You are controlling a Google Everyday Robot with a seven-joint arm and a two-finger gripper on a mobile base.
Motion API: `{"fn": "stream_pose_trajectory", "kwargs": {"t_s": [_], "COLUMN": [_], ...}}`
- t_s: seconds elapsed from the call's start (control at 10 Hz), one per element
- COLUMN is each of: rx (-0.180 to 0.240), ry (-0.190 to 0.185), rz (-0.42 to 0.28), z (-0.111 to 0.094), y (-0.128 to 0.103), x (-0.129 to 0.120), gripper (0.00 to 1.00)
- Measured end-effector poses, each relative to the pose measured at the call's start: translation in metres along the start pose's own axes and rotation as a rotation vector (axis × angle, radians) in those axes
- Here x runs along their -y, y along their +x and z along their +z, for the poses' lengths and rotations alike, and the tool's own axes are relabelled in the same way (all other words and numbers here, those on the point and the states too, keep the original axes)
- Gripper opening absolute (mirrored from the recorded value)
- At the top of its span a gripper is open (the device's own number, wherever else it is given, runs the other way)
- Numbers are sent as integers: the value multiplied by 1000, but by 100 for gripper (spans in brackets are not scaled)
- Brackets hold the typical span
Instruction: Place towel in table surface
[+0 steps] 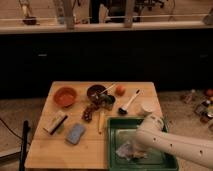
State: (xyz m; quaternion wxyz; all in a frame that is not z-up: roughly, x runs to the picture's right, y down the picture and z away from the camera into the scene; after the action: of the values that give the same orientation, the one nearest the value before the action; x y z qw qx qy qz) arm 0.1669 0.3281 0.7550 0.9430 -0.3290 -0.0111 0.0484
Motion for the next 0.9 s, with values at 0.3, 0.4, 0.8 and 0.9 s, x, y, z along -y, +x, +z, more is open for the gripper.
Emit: {"fn": "stream_pose_trajectory", "kwargs": {"t_s": [0.3,0.4,0.8,0.9], "rx": [-2,4,41,54], "ry": [15,25,67,74], "rz": [-9,-12,-44,-53], "z": [-4,-10,-37,-42], "y": [-1,0,3,1], "x": [4,4,4,4], "gripper": [0,0,0,0]}}
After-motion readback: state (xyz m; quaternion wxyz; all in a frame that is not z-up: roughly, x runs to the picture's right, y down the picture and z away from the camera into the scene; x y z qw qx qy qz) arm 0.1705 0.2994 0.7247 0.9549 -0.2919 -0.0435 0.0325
